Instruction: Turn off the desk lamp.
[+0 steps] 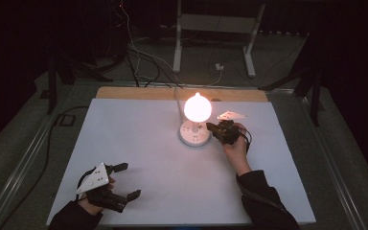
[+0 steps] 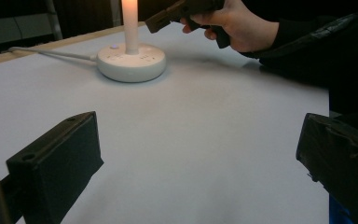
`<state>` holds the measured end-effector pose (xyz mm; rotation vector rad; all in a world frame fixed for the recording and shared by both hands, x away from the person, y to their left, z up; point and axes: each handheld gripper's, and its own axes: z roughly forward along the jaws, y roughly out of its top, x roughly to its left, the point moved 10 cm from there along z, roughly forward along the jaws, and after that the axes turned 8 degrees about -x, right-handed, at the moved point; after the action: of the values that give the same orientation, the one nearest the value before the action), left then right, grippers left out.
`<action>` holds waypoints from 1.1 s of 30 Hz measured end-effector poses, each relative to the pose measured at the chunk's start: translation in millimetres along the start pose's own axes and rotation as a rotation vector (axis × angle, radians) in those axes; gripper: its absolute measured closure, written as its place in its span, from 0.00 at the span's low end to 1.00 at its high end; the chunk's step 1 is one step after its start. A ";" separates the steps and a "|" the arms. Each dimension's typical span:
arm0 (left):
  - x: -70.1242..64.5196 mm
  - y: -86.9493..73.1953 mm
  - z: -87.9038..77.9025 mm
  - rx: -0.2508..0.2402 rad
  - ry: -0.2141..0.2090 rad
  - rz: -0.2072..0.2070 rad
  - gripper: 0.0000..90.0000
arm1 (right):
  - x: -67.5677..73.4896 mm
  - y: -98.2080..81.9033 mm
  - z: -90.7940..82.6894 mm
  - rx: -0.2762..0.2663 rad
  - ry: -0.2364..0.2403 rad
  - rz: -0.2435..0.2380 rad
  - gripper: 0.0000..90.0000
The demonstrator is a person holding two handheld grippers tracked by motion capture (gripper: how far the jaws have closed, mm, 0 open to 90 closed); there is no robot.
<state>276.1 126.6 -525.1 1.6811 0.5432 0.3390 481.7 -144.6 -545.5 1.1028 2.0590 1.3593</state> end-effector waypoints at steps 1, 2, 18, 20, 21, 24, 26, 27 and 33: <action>-0.1 0.0 0.0 -0.001 -0.001 -0.001 0.01 | -0.1 -0.8 0.4 0.002 -0.002 -0.005 1.00; -0.1 -0.1 0.0 0.000 -0.001 -0.002 0.01 | 0.6 -1.5 1.1 0.003 0.001 -0.002 1.00; -0.3 0.0 -0.3 0.001 -0.002 -0.001 0.01 | 3.3 -13.9 10.0 0.040 0.001 -0.018 1.00; -0.3 -0.1 -0.4 0.001 -0.003 0.001 0.01 | 3.0 -15.6 11.2 0.044 0.000 -0.022 1.00; -0.4 0.0 -0.3 0.001 -0.003 0.000 0.01 | 2.8 -17.6 12.4 0.051 0.000 -0.020 1.00; -0.5 0.0 -0.3 0.001 -0.003 0.000 0.01 | 2.2 -18.5 13.3 0.052 0.000 -0.020 1.00; -0.5 -0.1 -0.3 0.002 -0.003 0.001 0.01 | 2.3 -18.2 13.5 0.052 -0.001 -0.023 1.00; -0.6 -0.1 -0.3 0.001 -0.003 0.001 0.01 | 2.4 -18.2 13.6 0.051 -0.003 -0.027 1.00; -0.8 -0.3 -0.1 0.003 -0.003 0.001 0.01 | 2.8 -19.2 13.5 0.048 -0.009 -0.047 1.00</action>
<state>275.3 126.3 -525.3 1.6840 0.5408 0.3362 482.5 -138.6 -568.4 1.0715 2.1079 1.2858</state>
